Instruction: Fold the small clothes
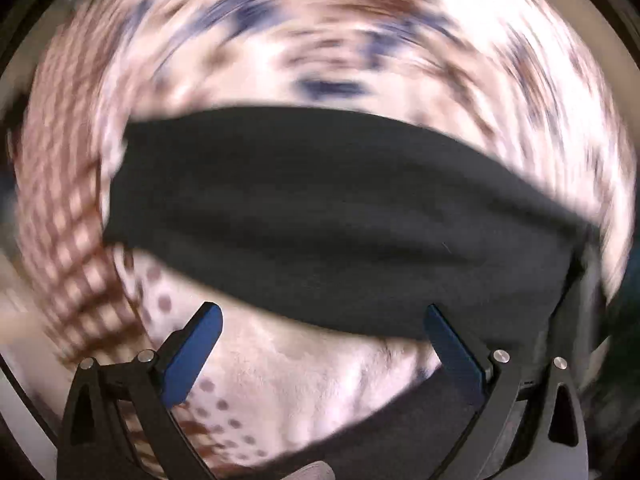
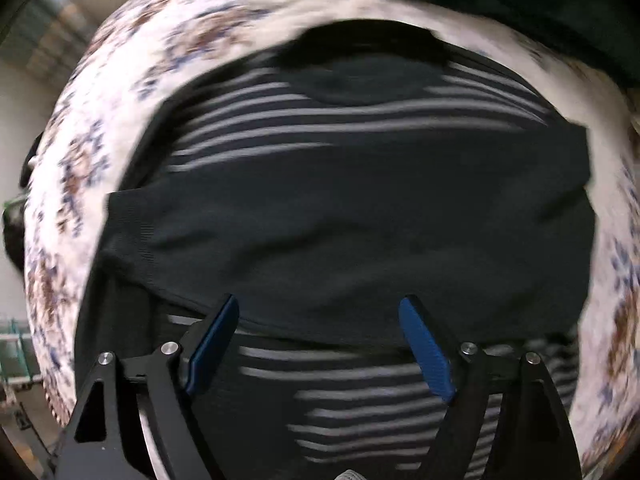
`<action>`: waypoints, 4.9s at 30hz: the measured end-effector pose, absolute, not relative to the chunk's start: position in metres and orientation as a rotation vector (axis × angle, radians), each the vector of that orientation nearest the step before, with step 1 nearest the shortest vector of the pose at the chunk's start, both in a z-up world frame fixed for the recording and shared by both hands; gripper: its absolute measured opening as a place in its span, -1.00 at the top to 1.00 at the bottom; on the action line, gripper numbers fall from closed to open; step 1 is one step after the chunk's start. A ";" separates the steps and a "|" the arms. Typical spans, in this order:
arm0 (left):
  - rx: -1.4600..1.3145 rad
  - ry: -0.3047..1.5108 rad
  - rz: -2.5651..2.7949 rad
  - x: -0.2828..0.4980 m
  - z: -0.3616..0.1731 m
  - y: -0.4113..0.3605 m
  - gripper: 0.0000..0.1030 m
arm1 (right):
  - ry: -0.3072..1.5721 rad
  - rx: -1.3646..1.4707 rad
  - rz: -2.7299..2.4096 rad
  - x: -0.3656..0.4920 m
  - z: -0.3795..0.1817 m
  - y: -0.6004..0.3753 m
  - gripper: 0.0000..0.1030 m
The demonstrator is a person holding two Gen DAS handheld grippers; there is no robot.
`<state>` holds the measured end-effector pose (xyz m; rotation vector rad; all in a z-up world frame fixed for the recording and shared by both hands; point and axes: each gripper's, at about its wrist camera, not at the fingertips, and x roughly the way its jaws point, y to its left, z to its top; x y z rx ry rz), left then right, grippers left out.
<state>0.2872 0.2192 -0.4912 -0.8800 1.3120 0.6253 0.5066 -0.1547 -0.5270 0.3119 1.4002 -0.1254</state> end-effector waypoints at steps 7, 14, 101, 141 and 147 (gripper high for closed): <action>-1.295 1.018 0.837 0.227 -0.527 0.285 -0.92 | 1.416 0.346 -0.229 0.487 -0.536 -0.197 -0.64; -1.308 0.892 1.046 0.217 -0.529 0.306 0.58 | 1.399 0.355 -0.180 0.494 -0.529 -0.184 -0.64; -0.120 1.245 0.368 0.478 -0.498 0.034 -0.82 | 1.404 0.306 0.385 0.654 -0.480 -0.155 -0.31; -0.153 1.244 0.304 0.481 -0.505 0.049 -0.85 | 1.519 -0.139 0.262 0.672 -0.571 -0.188 0.95; -0.128 1.189 0.303 0.485 -0.475 0.042 -0.85 | 1.516 0.065 0.245 0.684 -0.548 -0.229 -0.02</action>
